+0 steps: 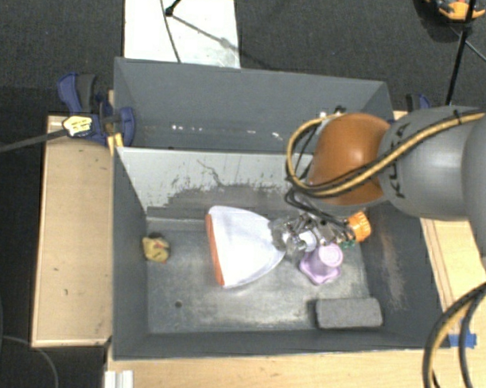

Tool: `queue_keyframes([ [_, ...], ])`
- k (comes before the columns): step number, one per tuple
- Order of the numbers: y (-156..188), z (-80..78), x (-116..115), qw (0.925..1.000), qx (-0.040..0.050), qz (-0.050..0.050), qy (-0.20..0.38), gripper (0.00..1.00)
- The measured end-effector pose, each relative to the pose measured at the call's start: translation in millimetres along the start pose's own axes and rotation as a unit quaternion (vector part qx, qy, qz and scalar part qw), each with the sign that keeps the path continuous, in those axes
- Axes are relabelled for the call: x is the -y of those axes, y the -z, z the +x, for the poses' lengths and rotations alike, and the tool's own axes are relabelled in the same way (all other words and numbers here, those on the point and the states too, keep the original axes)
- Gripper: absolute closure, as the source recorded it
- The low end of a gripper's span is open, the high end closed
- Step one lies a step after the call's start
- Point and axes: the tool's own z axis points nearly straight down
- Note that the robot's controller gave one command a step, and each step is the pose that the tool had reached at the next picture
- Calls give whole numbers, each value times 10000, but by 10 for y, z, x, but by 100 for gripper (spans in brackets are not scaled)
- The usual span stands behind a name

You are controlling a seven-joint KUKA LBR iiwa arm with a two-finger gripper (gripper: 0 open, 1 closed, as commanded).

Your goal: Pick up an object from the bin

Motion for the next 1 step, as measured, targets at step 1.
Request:
queue_keyframes([
  [1,386,-5,4,10000,5,6,-10,100],
])
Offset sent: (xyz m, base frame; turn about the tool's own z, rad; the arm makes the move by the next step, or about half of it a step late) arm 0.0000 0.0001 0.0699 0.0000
